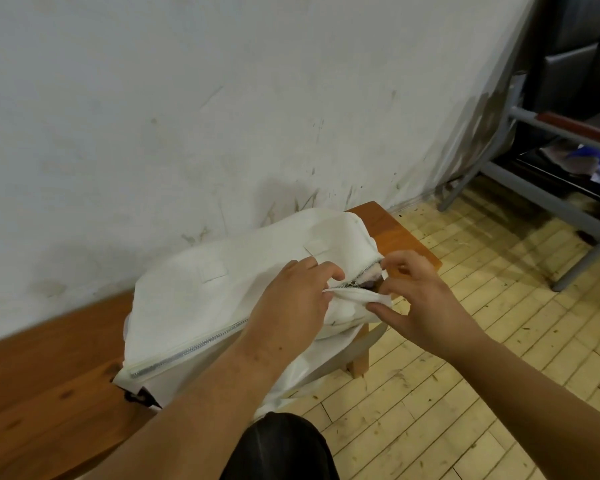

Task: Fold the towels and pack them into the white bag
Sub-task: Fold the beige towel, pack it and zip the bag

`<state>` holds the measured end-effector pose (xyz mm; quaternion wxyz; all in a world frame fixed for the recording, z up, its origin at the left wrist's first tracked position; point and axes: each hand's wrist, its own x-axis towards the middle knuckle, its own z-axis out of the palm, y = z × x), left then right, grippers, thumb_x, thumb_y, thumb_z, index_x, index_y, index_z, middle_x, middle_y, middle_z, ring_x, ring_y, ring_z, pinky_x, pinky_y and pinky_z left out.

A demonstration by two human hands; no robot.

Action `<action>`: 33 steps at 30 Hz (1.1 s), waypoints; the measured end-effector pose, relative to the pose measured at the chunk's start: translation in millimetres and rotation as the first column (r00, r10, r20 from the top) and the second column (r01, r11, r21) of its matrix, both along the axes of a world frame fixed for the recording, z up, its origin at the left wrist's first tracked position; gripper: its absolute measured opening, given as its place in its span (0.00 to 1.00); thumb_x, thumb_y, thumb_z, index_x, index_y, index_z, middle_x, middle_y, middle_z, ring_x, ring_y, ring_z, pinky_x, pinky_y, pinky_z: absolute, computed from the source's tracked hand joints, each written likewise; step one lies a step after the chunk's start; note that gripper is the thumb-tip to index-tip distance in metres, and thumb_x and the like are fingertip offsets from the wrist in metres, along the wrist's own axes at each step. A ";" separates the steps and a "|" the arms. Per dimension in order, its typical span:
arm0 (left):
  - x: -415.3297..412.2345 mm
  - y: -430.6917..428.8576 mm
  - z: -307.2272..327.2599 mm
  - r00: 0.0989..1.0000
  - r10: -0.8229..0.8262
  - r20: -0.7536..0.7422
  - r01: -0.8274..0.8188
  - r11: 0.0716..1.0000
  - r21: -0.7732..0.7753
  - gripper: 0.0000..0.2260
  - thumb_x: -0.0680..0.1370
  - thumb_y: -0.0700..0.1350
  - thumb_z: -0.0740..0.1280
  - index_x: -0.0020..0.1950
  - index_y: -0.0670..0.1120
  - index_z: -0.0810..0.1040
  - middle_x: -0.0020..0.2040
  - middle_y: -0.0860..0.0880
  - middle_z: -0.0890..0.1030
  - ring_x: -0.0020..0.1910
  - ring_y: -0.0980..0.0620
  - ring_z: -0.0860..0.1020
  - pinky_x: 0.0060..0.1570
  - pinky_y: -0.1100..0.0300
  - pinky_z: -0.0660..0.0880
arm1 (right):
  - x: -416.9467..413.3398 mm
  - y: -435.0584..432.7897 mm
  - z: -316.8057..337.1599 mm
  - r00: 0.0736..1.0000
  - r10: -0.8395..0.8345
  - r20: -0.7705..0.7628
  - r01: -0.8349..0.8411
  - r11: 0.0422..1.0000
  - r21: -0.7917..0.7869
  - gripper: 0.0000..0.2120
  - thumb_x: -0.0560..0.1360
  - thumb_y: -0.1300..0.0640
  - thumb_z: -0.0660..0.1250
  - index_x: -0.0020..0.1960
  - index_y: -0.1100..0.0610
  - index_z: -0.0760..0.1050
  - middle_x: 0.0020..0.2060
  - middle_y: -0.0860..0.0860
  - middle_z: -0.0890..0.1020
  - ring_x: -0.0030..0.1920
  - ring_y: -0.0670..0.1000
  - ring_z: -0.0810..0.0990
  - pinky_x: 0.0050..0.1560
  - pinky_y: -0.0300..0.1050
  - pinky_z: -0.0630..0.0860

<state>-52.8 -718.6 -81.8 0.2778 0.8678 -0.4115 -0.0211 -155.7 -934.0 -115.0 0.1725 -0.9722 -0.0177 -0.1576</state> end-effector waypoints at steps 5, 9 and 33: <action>-1.3 -0.9 -1.2 1.000 -0.002 -0.003 0.002 1.000 -0.009 0.12 0.82 0.44 0.66 0.64 0.56 0.76 0.52 0.57 0.77 0.50 0.59 0.70 0.51 0.68 0.69 | 0.9 -2.7 -2.6 0.995 0.059 -0.079 -0.060 0.998 -0.003 0.12 0.77 0.46 0.68 0.55 0.51 0.83 0.63 0.43 0.78 0.62 0.43 0.76 0.60 0.39 0.78; -2.9 -1.9 -3.7 1.000 0.011 0.020 -0.010 0.999 -0.033 0.11 0.81 0.44 0.66 0.62 0.56 0.78 0.50 0.58 0.76 0.50 0.57 0.71 0.51 0.64 0.73 | 4.5 2.6 -5.1 0.995 0.060 -0.082 -0.062 0.998 -0.022 0.11 0.77 0.49 0.68 0.55 0.52 0.83 0.56 0.45 0.81 0.55 0.44 0.79 0.54 0.40 0.80; -1.3 -0.3 -2.2 0.996 0.053 -0.065 -0.059 0.994 -0.096 0.12 0.81 0.45 0.67 0.63 0.55 0.77 0.51 0.57 0.77 0.52 0.58 0.72 0.51 0.70 0.69 | 31.8 46.5 34.5 0.868 -0.180 -0.462 0.430 0.739 0.520 0.09 0.80 0.47 0.68 0.47 0.48 0.86 0.34 0.41 0.83 0.34 0.39 0.78 0.34 0.31 0.69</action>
